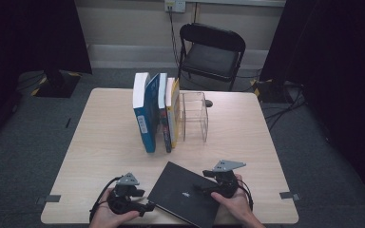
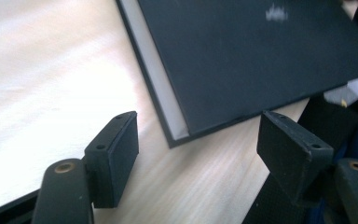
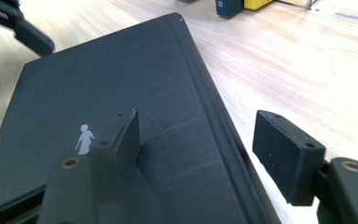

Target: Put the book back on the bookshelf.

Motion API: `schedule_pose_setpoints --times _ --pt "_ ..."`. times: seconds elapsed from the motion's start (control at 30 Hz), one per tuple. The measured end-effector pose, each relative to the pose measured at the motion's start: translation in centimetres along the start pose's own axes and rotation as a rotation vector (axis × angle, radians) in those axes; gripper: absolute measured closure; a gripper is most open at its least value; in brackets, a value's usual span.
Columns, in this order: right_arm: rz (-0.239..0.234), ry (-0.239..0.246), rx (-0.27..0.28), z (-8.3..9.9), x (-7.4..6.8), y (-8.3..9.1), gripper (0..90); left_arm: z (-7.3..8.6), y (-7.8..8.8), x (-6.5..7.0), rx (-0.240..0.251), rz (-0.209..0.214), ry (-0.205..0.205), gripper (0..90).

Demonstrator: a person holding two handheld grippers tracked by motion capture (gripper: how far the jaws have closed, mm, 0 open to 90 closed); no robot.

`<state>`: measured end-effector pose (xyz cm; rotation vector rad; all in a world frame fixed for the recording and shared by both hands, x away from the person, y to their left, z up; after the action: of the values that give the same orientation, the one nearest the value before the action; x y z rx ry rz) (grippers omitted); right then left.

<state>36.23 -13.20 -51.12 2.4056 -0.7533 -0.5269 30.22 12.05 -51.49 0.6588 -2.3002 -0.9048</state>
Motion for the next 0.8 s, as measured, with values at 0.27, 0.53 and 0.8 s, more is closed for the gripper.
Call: schedule_pose_setpoints --times 0.27,0.53,0.8 --pt "-0.005 0.001 0.000 0.0 0.0 0.0 32.3 -0.4 -2.1 0.9 -0.065 -0.087 -0.107 38.4" --pt "-0.015 -0.026 -0.014 0.1 0.2 0.1 31.7 -1.2 -2.1 -0.3 -0.048 -0.124 -0.056 39.4" --pt "-0.030 -0.033 -0.038 1.0 0.1 1.2 31.8 -2.8 -2.4 -2.6 -0.026 -0.161 0.016 43.1"
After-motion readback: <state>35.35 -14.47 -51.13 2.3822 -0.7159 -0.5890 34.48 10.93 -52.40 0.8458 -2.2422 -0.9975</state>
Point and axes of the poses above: each handheld gripper's, and its own axes: y roughly backward along the jaws, z roughly out of its underside, x roughly to its right, the point moved 6 cm from there along -y, roughly forward along the jaws, and after that the axes turned 1 degree about -x, right-handed, at the moved point
